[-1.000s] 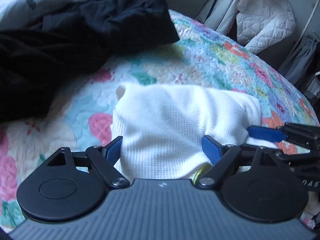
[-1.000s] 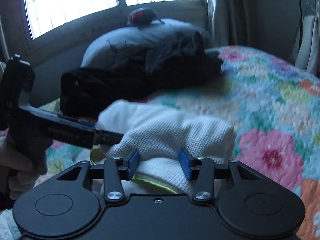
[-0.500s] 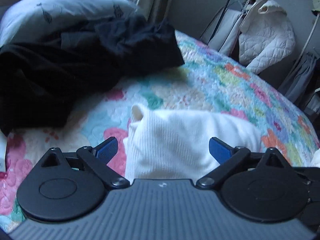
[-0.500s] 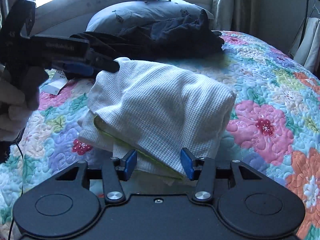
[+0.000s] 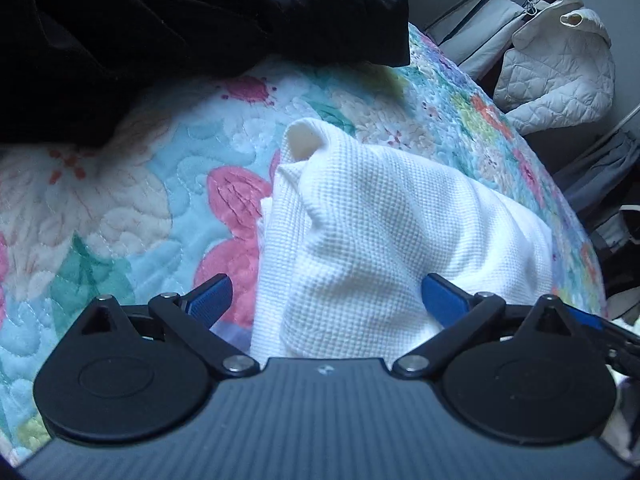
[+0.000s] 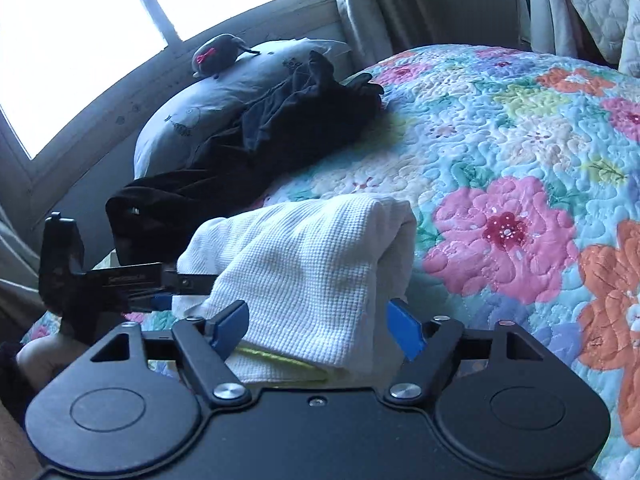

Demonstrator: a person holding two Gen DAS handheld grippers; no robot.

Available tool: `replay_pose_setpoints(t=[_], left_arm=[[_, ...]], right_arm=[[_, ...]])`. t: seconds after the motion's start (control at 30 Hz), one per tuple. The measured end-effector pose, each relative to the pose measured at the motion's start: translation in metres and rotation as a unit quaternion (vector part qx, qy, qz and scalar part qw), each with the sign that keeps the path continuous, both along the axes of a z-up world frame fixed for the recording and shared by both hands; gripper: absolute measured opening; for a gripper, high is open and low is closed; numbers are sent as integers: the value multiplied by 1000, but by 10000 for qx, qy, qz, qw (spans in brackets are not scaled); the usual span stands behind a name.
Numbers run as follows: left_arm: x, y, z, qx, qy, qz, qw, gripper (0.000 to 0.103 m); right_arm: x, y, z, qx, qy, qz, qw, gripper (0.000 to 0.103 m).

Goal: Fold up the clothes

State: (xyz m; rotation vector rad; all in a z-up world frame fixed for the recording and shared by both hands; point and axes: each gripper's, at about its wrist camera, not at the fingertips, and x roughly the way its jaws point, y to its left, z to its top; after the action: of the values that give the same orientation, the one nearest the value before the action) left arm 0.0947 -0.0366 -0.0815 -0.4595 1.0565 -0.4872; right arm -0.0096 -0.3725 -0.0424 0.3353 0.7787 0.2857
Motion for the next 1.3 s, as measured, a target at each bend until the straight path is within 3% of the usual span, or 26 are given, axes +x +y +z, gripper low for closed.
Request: replay_pose_setpoints(t=[0.1,0.17,0.23,0.3,0.47,0.53,0.6,0.73,0.87,0.97,1.07,1.1,1.2,1.3], left_arm=[[3,-2,-15,-309,193,-96,9993,103],[4,0,-29,-520,314,-17,9982,103],[6,5,-39,-798,352,53,9962,103],[7,8,-43,-958,322,61,9949,103],[-1,6,-49,-1192,70,27,9928,103],[-1,6,-48,-1360,84,-56,9907,103],[-4,5,-47,-1322,78,-17,9912,103],[-16,5,-30,-1263,20,-272,9916,99],[-25,-20,-17,-1065,-70,-995,9893,97],[-25,-47,-19,-840,-125,-1330,9875,103],[-27,-59,-34,-883,-161,-1257,9880,103],[-28,-59,-36,-919,-221,-1239,9878,103],[-31,-50,-40,-1167,-278,-1092,9868,103],[-35,-42,-44,-1409,-307,-816,9862,102]], right_arm=[[19,-9,-32,329,432,-235,9982,88],[22,-22,-56,1105,720,-495,9900,93],[20,-36,-82,2135,984,-758,9690,94],[16,-36,-92,2455,886,-722,9626,96],[34,-13,-83,1997,855,-362,9754,97],[35,-9,-81,2012,802,-464,9752,91],[28,-8,-74,2047,618,-429,9759,75],[-5,0,-51,1905,422,-349,9802,69],[-46,-2,-37,1855,623,-552,9791,69],[-65,-16,-54,1978,1018,-1063,9691,73],[-74,-28,-79,2107,913,-1437,9626,82],[-72,-31,-88,2190,805,-1445,9616,91],[-49,-31,-99,2262,493,-1270,9645,98],[-20,-14,-88,1943,347,-1193,9730,94]])
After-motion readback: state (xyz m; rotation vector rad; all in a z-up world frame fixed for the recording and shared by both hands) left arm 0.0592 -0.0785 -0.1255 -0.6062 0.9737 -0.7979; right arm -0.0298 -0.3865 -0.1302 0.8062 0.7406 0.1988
